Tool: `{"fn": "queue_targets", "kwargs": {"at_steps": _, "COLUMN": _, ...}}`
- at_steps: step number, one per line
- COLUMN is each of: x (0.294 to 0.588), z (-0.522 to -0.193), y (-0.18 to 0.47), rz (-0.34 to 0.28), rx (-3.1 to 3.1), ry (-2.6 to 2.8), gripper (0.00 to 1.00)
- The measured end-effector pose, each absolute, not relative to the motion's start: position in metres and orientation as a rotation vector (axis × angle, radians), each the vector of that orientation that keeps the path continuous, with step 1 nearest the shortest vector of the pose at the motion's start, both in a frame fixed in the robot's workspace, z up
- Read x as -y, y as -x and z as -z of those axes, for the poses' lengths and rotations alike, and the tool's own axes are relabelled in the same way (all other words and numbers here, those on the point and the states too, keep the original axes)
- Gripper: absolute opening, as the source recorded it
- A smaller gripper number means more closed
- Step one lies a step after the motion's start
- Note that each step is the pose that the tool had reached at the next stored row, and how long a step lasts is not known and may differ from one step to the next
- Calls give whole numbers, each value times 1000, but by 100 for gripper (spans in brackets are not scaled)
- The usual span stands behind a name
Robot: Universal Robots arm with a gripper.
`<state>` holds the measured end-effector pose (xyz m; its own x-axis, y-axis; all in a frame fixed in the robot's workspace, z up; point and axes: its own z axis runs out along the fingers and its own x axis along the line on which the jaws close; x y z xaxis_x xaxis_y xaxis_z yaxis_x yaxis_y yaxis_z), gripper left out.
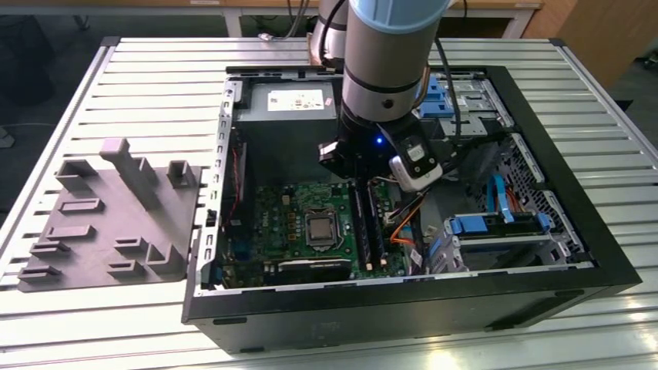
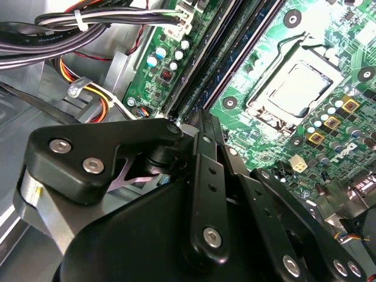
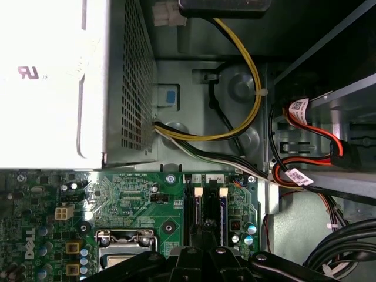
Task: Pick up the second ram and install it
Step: 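Press down the second ram until it locks into place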
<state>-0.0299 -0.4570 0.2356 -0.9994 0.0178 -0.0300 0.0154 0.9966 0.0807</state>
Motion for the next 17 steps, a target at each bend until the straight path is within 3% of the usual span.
{"fn": "queue_targets", "kwargs": {"at_steps": 17, "x": 462, "z": -236, "y": 30, "rz": -125, "rx": -3108, "ry": -26, "gripper": 11}}
